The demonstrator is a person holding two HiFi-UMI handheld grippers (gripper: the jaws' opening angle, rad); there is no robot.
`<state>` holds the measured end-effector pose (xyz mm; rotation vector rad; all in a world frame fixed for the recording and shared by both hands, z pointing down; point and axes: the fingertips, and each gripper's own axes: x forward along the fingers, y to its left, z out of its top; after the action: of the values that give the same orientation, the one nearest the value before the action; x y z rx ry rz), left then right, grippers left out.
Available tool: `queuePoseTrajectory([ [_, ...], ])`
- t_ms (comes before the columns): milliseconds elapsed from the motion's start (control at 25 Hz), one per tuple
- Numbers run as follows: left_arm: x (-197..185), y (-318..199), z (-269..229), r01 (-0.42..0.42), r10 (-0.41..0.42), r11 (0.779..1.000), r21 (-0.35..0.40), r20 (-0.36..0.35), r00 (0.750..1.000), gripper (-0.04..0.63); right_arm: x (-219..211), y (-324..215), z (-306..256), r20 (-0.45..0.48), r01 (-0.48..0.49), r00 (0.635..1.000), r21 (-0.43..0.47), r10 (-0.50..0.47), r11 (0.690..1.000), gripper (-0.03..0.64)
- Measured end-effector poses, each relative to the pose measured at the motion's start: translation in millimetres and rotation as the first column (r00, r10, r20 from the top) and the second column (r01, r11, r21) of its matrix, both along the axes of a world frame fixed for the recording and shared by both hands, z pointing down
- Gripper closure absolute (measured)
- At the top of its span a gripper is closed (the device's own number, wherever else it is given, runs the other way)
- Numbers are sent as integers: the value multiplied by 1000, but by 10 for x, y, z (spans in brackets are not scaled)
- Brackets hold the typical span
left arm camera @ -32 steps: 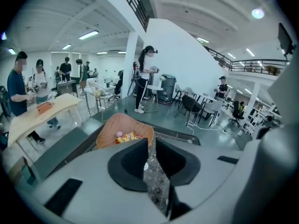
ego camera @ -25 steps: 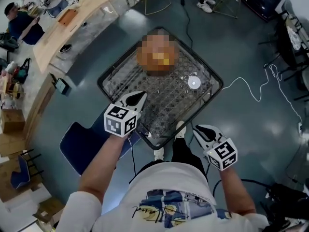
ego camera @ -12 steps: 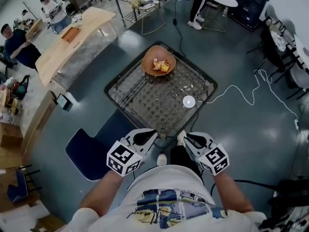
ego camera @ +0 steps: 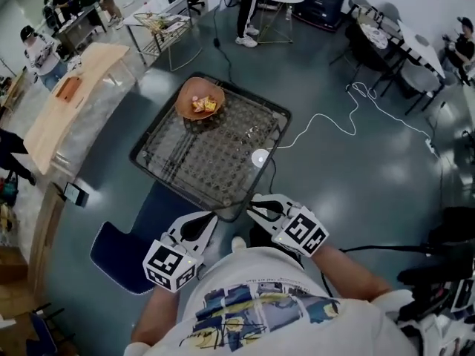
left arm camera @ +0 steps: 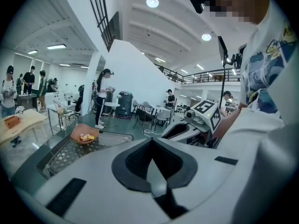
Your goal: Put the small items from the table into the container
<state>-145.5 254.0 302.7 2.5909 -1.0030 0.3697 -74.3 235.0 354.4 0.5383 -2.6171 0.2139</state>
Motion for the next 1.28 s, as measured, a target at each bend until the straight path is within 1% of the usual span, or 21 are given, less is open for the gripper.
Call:
queuePoseTrajectory([
  [160, 9, 133, 21, 0, 0, 1000, -4, -2, 1000, 586, -81, 139, -39, -8, 38, 999, 7, -38, 999, 568],
  [480, -35, 187, 8, 4, -4, 1000, -11, -1, 1000, 586, -156, 260, -87, -41, 73, 997, 23, -72, 997, 583],
  [640, -17, 176, 53, 0, 0, 1000, -15, 4, 1000, 586, -170, 281, -57, -55, 80, 995, 20, -79, 997, 584],
  [760, -1, 133, 49, -7, 7, 1000, -19, 4, 1000, 586, -153, 250, -60, -83, 85, 993, 17, -83, 996, 584],
  [1080, 12, 74, 145, -22, 23, 999, -28, 18, 1000, 586, -158, 212, -14, -91, 78, 993, 13, -77, 997, 584],
  [1280, -139, 26, 189, -15, 16, 999, -44, 16, 1000, 586, -293, 190, 30, -100, 79, 992, -4, -79, 997, 584],
])
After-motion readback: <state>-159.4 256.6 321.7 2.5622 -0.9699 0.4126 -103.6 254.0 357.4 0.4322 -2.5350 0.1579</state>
